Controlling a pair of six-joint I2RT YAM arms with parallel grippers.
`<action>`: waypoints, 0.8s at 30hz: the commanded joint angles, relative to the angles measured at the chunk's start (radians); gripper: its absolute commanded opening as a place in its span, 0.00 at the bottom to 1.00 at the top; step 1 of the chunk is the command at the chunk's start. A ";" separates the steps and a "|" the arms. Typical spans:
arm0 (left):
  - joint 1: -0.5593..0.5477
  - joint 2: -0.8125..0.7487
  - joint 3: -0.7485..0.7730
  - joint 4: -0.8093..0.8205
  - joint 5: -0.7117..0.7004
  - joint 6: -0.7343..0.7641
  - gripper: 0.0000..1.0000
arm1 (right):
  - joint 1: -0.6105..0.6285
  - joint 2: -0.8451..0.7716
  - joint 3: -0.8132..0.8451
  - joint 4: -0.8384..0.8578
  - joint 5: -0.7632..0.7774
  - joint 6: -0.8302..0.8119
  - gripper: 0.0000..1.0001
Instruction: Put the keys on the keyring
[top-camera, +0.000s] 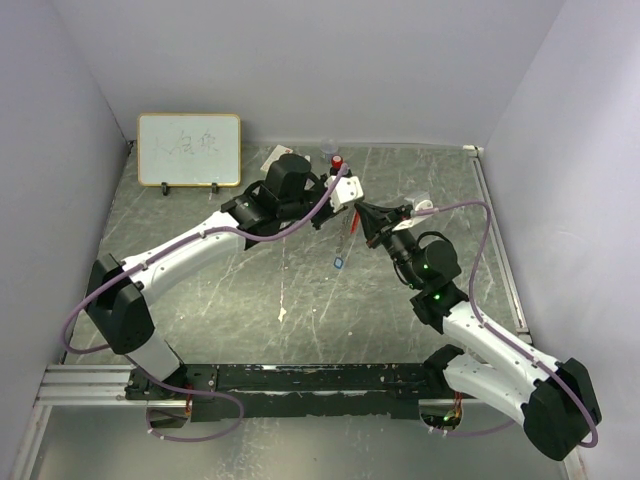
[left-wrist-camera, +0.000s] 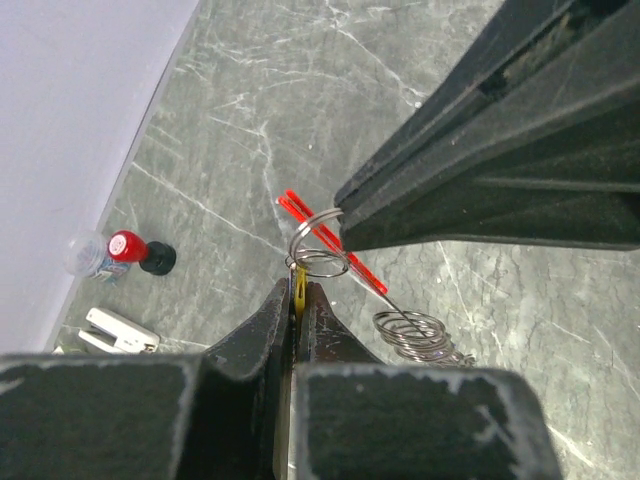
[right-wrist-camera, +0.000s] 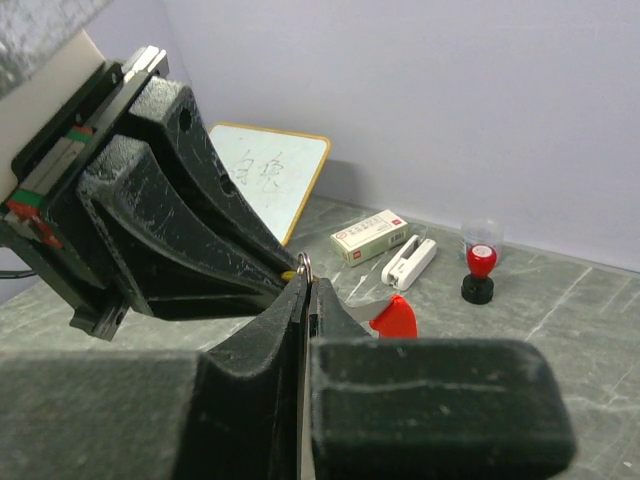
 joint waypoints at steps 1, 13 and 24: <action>0.000 0.009 0.053 0.004 -0.013 0.017 0.07 | 0.000 -0.024 0.019 0.002 -0.007 -0.014 0.00; 0.016 0.001 0.055 0.006 -0.032 0.020 0.07 | 0.000 -0.064 0.006 -0.042 0.027 -0.009 0.00; 0.023 -0.005 0.065 0.001 -0.028 0.026 0.07 | 0.000 -0.054 0.011 -0.069 0.023 -0.019 0.00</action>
